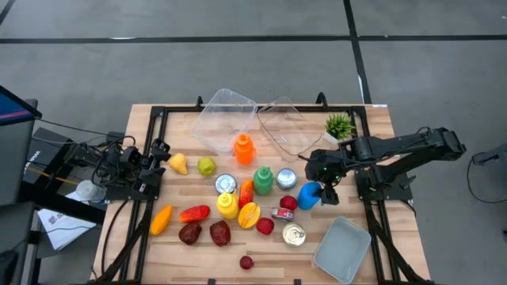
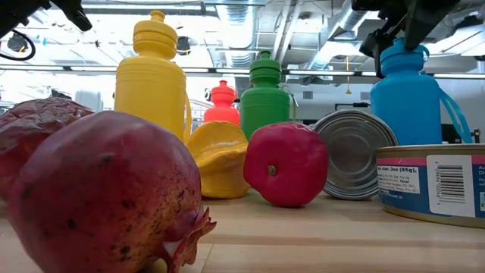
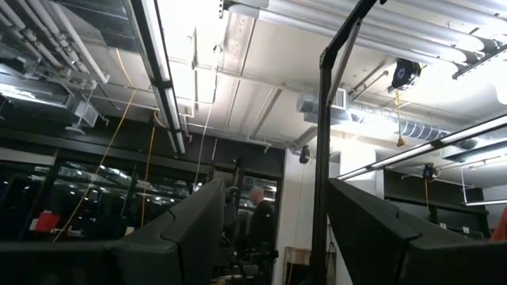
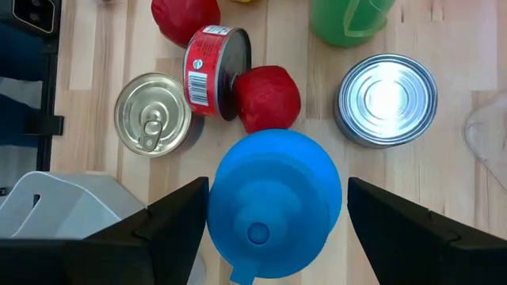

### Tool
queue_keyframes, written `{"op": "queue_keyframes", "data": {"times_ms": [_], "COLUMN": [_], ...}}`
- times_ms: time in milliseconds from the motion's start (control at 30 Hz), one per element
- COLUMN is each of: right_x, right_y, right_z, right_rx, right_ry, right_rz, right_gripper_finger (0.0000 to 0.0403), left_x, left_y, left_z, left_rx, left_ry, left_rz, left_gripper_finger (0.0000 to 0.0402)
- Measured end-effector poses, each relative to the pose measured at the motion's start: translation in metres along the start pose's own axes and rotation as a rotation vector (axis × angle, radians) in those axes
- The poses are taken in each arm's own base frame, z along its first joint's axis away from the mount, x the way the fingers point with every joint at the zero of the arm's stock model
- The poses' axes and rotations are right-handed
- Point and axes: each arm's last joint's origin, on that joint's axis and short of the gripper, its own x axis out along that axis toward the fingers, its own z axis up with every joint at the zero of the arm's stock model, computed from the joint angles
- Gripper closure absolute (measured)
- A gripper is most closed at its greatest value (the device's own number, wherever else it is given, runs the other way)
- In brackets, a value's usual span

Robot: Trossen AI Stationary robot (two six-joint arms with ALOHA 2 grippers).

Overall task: Pick & Place Food Item
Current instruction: Put the blue water bottle into the left transparent bin

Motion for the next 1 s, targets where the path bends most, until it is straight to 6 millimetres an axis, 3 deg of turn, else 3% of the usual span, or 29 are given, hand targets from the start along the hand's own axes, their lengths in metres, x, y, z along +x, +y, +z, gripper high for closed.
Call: {"op": "queue_keyframes", "data": {"times_ms": [233, 500, 833, 1000], "right_x": [0.000, -0.001, -0.003, -0.026], "right_y": [0.000, -0.001, 0.000, 0.004], "right_z": [0.000, -0.002, -0.003, 0.006], "right_rx": [0.002, 0.017, 0.044, 0.042], "right_ry": [-0.003, 0.010, 0.017, -0.029], "right_rz": [-0.024, -0.029, -0.021, -0.014], "right_gripper_finger": [0.0121, 0.0198, 0.0198, 0.0191], "left_x": [0.000, 0.000, 0.000, 0.000], "left_y": [0.000, 0.000, 0.001, 0.001], "left_z": [0.000, 0.000, 0.000, 0.000], "left_rx": [0.000, 0.000, 0.000, 0.000], "left_ry": [0.000, 0.000, 0.000, -0.001], "left_rz": [0.000, 0.014, 0.045, 0.045], "left_gripper_finger": [0.0192, 0.0192, 0.0192, 0.0192]}}
